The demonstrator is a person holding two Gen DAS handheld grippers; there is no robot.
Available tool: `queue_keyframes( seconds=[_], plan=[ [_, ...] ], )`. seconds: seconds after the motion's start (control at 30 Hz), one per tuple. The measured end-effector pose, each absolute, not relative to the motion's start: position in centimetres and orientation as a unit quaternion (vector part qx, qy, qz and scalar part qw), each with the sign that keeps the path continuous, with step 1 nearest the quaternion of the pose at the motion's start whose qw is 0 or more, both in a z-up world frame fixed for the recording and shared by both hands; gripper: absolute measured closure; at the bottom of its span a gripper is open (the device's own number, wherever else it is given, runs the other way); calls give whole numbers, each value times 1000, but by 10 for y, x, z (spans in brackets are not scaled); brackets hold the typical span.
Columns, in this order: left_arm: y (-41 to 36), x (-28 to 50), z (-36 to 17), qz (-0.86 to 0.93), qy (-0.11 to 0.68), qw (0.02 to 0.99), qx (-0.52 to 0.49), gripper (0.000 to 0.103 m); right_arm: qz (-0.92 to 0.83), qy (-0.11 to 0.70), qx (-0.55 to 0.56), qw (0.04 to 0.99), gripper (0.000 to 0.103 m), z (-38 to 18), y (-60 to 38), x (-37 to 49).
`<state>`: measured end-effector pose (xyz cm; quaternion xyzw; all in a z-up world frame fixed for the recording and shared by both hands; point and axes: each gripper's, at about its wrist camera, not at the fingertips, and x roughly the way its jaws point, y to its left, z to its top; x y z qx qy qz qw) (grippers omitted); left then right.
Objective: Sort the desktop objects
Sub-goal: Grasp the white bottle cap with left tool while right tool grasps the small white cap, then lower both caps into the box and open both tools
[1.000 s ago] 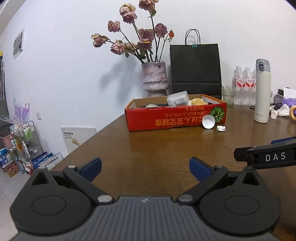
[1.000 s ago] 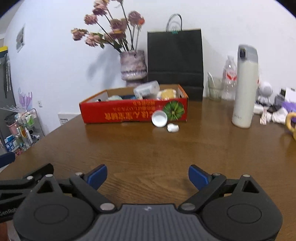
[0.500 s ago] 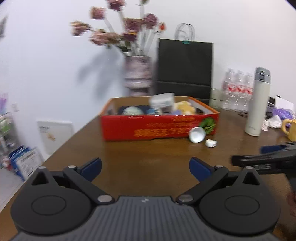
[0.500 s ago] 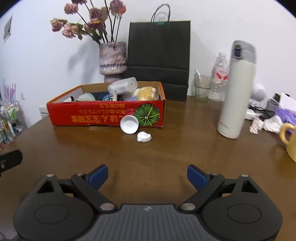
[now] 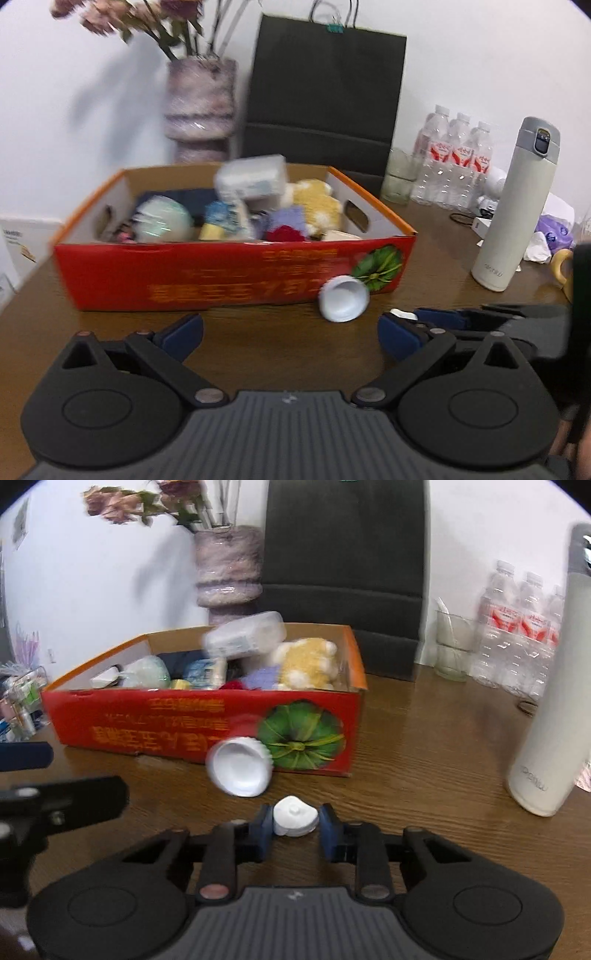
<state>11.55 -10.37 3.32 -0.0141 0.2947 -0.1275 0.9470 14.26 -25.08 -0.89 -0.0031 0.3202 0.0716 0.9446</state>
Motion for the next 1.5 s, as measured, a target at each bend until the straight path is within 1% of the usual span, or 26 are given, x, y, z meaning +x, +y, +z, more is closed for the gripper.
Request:
queue_keyframes(
  seconds=[0.1,0.17,0.23,0.3,0.33,0.37,0.4,0.6,0.8,0.93,1.2,1.33,1.5],
  plan=[
    [-124,130,26,-130,291,948,-21,2,57,316,48,946,77,-3,-282,136],
    [-138,142,22,-115,291,949,-32,8,51,306,64,949,77,1,-293,130],
    [-149,153,18,-106,298,948,-45,13,52,297,77,950,77,3,-299,128],
    [-156,162,12,-105,304,945,-53,21,57,292,82,951,77,4,-300,130],
    [-158,165,9,-101,306,945,-56,37,58,292,81,951,77,4,-300,131],
    [-159,168,6,-94,313,943,-59,54,62,294,81,950,77,3,-299,132],
    [-157,168,4,-90,321,941,-63,61,65,295,83,950,77,3,-298,132],
    [-142,141,8,-74,312,945,-69,63,84,282,70,953,77,8,-288,124],
    [-93,60,39,-34,274,960,-53,63,98,276,37,955,77,6,-268,119],
    [-52,13,49,14,262,962,-71,63,123,256,28,958,77,15,-244,100],
    [-16,-63,67,37,216,975,-44,63,174,201,32,964,77,43,-186,3],
    [-11,-94,69,37,186,982,-27,63,170,171,10,971,77,52,-179,-44],
    [-15,-115,68,12,181,983,-34,63,163,150,21,975,77,56,-182,-82]
  ],
)
